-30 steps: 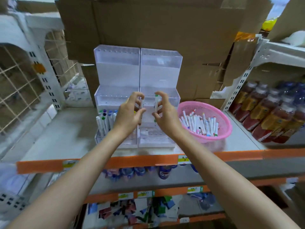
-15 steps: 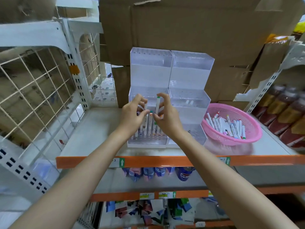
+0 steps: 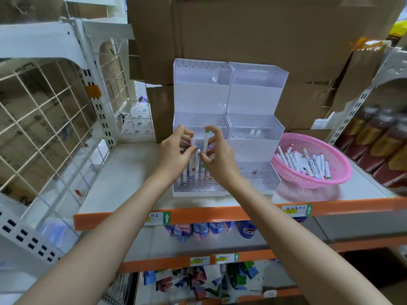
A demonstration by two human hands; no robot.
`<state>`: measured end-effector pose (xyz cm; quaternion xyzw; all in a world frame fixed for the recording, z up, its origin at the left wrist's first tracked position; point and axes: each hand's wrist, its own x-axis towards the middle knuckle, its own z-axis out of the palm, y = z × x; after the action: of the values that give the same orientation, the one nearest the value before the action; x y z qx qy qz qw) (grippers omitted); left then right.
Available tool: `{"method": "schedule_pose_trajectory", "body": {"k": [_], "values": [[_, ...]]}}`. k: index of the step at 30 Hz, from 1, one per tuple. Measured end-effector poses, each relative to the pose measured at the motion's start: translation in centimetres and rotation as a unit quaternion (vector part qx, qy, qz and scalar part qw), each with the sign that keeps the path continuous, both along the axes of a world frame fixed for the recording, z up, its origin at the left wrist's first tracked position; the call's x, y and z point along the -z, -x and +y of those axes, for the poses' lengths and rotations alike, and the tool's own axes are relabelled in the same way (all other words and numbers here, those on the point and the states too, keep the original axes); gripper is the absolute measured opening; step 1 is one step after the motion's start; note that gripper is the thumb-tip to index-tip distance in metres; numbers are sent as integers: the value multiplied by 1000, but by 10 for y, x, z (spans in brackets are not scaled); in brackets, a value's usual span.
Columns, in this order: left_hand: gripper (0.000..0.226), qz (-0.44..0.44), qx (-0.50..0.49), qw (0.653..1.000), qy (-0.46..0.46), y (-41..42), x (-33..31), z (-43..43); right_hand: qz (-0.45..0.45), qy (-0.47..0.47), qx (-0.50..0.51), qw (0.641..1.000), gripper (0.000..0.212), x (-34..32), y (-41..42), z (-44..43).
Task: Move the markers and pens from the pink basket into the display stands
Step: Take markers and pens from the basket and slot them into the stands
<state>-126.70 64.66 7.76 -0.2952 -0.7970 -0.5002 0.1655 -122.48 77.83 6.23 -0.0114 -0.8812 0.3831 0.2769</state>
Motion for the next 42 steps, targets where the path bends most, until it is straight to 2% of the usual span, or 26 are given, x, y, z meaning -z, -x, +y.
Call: {"method": "schedule_pose_trajectory", "body": {"k": [5,15,30,42], "values": [[27,-3,-5,1000,-24,2,5,-1,1,0,3,1000,55,5,2,-3],[26,46,-8,999,10,5,8,-4,0,3,-2,1000,57,4,3,-5],[21,21,9,1000,11,9,9,-6,1,-7,-5,1000,52,4,0,-4],[16,47,26,998,33,14,11,-6,-1,0,-3,1000,51,4,0,-6]]}}
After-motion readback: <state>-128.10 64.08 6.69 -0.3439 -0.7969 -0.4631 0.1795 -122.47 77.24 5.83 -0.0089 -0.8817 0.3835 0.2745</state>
